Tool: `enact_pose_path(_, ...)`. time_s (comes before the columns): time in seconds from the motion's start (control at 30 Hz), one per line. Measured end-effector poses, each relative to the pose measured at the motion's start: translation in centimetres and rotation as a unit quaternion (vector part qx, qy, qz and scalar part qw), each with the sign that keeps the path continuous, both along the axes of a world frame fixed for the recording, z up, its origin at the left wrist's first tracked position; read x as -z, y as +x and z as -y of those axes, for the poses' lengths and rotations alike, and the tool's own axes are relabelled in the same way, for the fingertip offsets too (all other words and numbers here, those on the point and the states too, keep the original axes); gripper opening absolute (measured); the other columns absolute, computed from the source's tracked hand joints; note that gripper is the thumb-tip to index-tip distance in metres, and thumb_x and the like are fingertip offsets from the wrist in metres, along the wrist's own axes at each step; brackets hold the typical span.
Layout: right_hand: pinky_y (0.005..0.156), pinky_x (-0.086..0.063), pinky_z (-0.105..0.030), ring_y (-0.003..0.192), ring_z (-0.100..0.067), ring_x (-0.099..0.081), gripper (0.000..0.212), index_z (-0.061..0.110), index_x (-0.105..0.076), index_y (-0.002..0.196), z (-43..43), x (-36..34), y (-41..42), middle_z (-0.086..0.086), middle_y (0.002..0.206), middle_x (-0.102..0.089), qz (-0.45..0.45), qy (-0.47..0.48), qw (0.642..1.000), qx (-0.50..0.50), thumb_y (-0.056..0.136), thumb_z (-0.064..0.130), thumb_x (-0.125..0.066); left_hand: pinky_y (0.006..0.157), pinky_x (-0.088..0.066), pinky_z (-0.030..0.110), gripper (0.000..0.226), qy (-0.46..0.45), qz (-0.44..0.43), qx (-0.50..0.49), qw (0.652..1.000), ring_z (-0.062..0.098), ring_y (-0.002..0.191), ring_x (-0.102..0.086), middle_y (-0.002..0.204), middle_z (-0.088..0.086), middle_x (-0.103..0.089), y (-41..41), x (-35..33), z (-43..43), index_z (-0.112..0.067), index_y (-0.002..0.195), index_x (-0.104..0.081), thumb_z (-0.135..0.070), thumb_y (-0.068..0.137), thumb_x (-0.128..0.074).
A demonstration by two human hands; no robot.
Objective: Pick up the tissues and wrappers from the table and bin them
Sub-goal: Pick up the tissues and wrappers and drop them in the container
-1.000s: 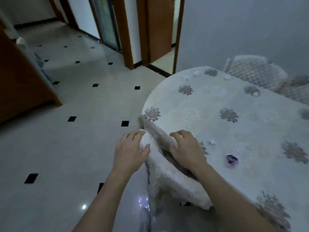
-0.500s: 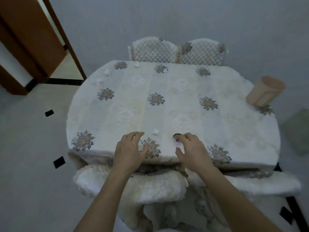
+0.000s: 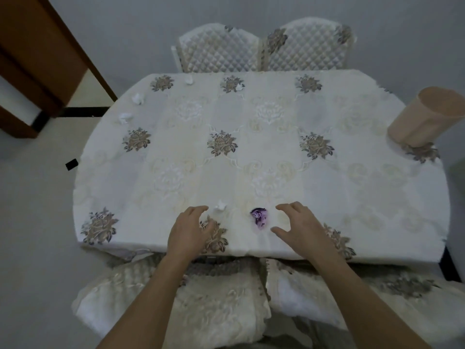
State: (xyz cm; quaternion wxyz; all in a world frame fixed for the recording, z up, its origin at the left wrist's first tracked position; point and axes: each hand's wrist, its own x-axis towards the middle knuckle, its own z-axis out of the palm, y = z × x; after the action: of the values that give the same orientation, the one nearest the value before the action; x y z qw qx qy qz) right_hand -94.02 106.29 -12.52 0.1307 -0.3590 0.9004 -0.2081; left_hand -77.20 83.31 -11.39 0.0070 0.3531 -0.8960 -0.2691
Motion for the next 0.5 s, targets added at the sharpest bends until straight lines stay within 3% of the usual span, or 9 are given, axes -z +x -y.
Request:
enact_pose_path(0.3, 0.096, -0.045, -0.041, 0.123, -0.025, -0.043, 0.078, 0.025, -0.041, 0.143, 4.3, 4.6, -2.5, -0.002, 0.138, -0.044, 0.125, 0.062, 0.990, -0.014, 0.076, 0.042, -0.077, 0.094, -0.047, 0.039, 0.053, 0.019, 0.046, 0.019, 0.999, 0.024, 0.120, -0.051, 0.138, 0.002, -0.052, -3.0, 5.1, 2.6, -0.023, 0.140, -0.050, -0.037, 0.090, -0.062)
enact_pose_path(0.5, 0.093, -0.044, -0.039, 0.113, -0.025, -0.046, 0.078, 0.026, -0.047, 0.140, 6.1, 6.3, -3.8, -0.002, 0.125, -0.052, 0.114, 0.094, 0.989, -0.023, 0.072, 0.046, -0.080, 0.087, -0.050, 0.037, 0.052, 0.011, 0.031, 0.040, 0.999, 0.024, 0.114, -0.053, 0.132, 0.002, -0.053, -5.4, 6.8, 3.5, -0.027, 0.142, -0.048, -0.040, 0.093, -0.059)
